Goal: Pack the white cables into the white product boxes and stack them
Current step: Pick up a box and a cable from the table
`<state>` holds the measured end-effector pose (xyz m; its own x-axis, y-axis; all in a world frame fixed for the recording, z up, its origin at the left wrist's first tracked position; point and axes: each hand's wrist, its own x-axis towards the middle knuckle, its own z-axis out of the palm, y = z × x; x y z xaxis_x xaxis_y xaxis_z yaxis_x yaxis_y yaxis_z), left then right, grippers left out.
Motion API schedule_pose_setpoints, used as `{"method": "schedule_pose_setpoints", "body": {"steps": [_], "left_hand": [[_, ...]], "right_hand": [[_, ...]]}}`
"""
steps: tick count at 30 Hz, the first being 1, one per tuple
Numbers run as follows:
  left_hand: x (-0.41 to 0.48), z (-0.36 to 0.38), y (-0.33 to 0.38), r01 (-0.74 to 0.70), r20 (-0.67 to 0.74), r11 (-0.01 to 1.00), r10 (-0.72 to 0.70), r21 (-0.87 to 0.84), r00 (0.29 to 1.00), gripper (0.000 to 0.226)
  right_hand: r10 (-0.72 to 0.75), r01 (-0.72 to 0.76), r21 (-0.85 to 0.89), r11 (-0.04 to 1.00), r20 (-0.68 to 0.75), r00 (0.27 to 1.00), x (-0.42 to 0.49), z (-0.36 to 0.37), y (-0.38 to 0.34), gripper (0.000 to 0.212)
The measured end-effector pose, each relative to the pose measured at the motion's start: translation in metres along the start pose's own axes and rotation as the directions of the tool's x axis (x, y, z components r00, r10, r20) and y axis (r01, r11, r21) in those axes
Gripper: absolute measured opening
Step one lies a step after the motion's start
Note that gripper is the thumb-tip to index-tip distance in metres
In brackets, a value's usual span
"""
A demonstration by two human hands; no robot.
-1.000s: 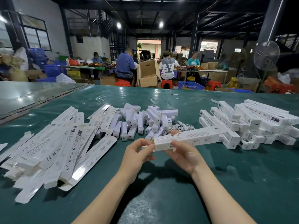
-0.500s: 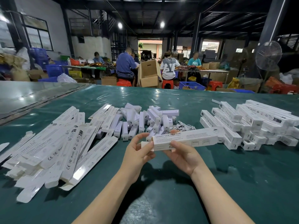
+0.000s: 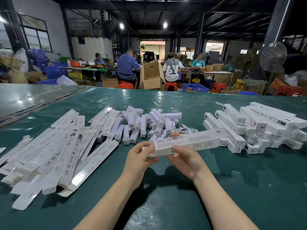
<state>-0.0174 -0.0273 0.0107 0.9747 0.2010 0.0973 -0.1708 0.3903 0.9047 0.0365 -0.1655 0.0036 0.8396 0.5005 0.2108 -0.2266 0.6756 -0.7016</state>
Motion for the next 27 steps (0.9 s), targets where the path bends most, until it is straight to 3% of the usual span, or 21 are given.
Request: {"method": "schedule_pose_setpoints", "body": {"steps": [8, 13, 18, 23, 27], "left_hand": [[0.0000, 0.0023, -0.0025, -0.115, -0.047, 0.980, 0.124, 0.161, 0.991, 0.011], [-0.0007, 0.0003, 0.0019, -0.061, 0.012, 0.998, 0.061, 0.003, 0.998, 0.015], [-0.0005, 0.0002, 0.0021, -0.001, 0.086, 0.981, 0.018, -0.194, 0.996, 0.049], [-0.0005, -0.0010, 0.0020, 0.031, 0.055, 0.974, -0.019, -0.222, 0.998, 0.015], [0.0006, -0.0024, -0.0004, 0.018, -0.044, 0.989, -0.025, -0.145, 0.999, 0.010]], "right_hand": [[-0.016, 0.017, -0.016, 1.000, 0.019, 1.000, 0.0015, -0.0024, -0.0007, 0.033], [0.030, -0.029, -0.022, 0.999, 0.041, 0.999, 0.0000, -0.0013, 0.0002, 0.034], [-0.021, 0.020, 0.009, 1.000, 0.041, 0.999, -0.0003, -0.0029, -0.0028, 0.034], [-0.019, 0.018, 0.017, 1.000, 0.071, 0.997, 0.0002, -0.0045, -0.0006, 0.040], [-0.005, 0.005, -0.006, 1.000, 0.053, 0.999, 0.0015, -0.0033, 0.0022, 0.038]]}}
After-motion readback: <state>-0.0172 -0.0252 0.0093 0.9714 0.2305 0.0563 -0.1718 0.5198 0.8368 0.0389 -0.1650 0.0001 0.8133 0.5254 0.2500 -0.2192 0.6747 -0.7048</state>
